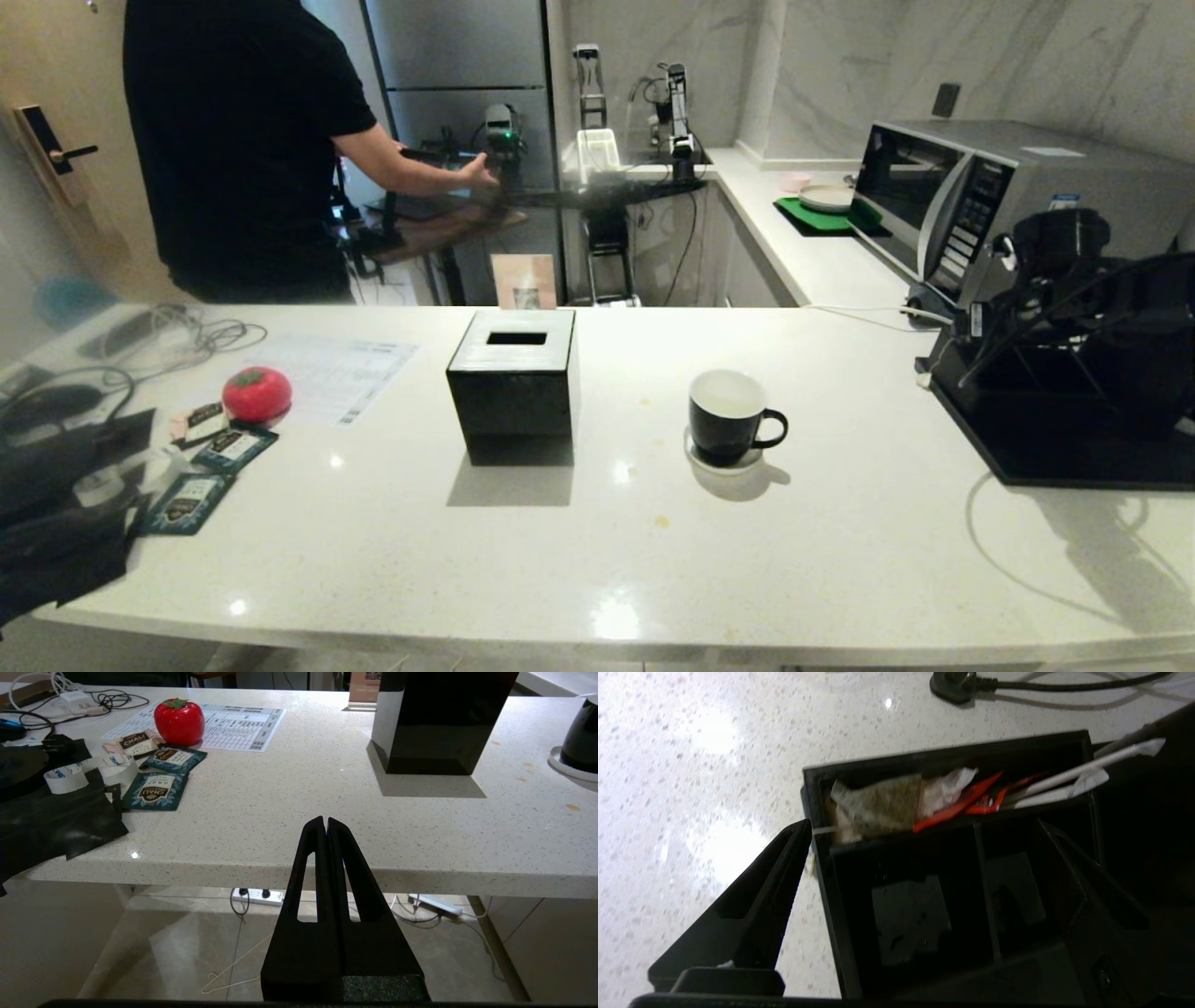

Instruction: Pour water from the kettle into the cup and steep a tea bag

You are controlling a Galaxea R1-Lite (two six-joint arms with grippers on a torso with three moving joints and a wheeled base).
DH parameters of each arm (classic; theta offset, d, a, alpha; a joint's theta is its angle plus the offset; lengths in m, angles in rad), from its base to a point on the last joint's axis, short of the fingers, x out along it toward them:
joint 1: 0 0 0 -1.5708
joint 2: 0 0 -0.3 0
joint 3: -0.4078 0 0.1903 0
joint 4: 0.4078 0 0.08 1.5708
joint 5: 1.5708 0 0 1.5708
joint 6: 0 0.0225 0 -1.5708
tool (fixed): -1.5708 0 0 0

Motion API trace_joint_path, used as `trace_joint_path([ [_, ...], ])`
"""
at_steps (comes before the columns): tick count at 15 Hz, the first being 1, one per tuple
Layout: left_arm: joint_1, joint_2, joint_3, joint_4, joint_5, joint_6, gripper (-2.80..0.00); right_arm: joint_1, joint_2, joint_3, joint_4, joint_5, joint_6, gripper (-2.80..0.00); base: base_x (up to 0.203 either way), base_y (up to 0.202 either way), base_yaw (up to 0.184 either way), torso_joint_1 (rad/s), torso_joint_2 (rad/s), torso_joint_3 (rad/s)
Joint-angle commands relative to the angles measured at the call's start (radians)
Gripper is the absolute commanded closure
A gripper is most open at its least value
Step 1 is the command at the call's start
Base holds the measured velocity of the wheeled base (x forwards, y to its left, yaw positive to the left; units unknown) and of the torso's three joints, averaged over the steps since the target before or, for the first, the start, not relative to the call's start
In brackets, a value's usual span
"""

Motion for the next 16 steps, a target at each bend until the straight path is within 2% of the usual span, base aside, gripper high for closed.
trace_joint_path([
  [1, 0.000, 0.001, 0.000, -0.001, 0.000, -0.001, 0.00, -0.004, 0.027, -0.029, 0.001, -0.001, 0.000, -2.80, 0.000, 0.000, 0.000, 0.000, 0.00, 0.000],
  [16, 0.000, 0.001, 0.000, 0.000, 0.001, -0.001, 0.00, -0.021, 0.070, -0.063, -0.005, 0.001, 0.003, -2.80, 0.000, 0.000, 0.000, 0.000, 0.00, 0.000],
])
